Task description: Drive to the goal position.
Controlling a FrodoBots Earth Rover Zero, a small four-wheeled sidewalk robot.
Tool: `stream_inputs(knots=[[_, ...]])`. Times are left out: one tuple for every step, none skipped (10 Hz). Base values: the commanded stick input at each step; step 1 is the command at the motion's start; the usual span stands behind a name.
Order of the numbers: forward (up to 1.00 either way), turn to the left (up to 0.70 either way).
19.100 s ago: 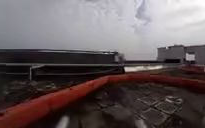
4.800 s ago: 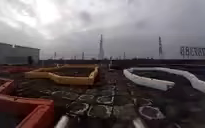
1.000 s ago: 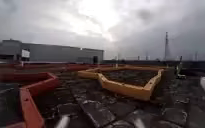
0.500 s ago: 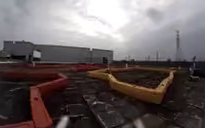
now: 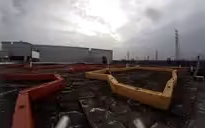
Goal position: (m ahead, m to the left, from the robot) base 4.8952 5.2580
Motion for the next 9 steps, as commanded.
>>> stream_inputs(knots=[[0.7, 0.0], [0.7, 0.03], [0.7, 0.15], [0.7, 0.33], [0.7, 0.35], [0.7, 0.32], [0.7, 0.21], [0.7, 0.04], [0.7, 0.06]])
